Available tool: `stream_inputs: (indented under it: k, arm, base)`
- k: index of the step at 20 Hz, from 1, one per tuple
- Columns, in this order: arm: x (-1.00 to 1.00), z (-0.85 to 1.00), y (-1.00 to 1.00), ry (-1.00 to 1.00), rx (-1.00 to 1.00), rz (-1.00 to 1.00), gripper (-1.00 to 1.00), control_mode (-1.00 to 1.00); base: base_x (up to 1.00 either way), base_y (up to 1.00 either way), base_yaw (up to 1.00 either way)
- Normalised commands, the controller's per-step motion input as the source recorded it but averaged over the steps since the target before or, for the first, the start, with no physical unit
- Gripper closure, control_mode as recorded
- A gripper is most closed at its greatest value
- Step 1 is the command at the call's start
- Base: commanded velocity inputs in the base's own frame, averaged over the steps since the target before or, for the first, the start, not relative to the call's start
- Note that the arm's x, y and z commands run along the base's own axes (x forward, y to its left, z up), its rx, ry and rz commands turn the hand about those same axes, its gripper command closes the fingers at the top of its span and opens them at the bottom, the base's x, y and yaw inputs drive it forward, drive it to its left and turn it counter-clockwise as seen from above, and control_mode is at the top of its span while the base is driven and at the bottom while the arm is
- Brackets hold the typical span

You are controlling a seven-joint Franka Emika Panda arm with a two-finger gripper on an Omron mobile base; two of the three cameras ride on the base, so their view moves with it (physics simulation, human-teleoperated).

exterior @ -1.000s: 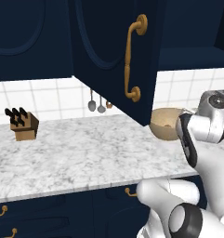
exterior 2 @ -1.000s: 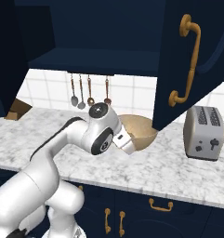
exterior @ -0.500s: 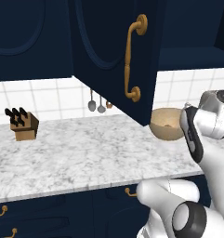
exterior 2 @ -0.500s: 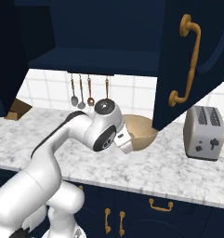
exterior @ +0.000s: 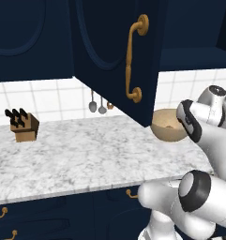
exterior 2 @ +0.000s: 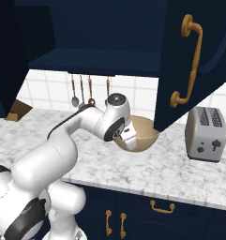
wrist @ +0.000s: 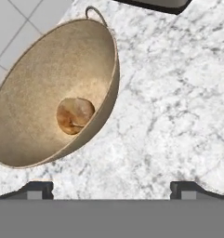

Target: Open the cabinet, pick up the bread from the cabinet and place it in the basket. Then move the basket to the dining counter.

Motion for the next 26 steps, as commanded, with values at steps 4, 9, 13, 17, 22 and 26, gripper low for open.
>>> stream_inputs:
  k: [4,9,13,17,22,26]
  arm:
    - [0.36,-0.48,-0.17,0.02,0.07,0.0,-1.0,-1.0]
    - [0.4,-0.38,-0.12,0.0,0.04,0.0,-1.0,-1.0]
    - [0.6,-0.13,-0.07,0.02,0.06,0.0,-1.0,-1.0]
    - [0.34,-0.29,-0.04,0.03,0.05,0.0,-1.0,-1.0]
    - [0.34,-0.33,-0.02,0.01,0.01,0.0,-1.0,-1.0]
    - [0.2,-0.5,0.0,0.04,0.0,-0.01,-1.0,-1.0]
  base:
    - [0.0,0.0,0.0]
    - [0.0,0.0,0.0]
    - [0.0,0.0,0.0]
    - [0.0,0.0,0.0]
    - [0.0,0.0,0.0]
    - [0.0,0.0,0.0]
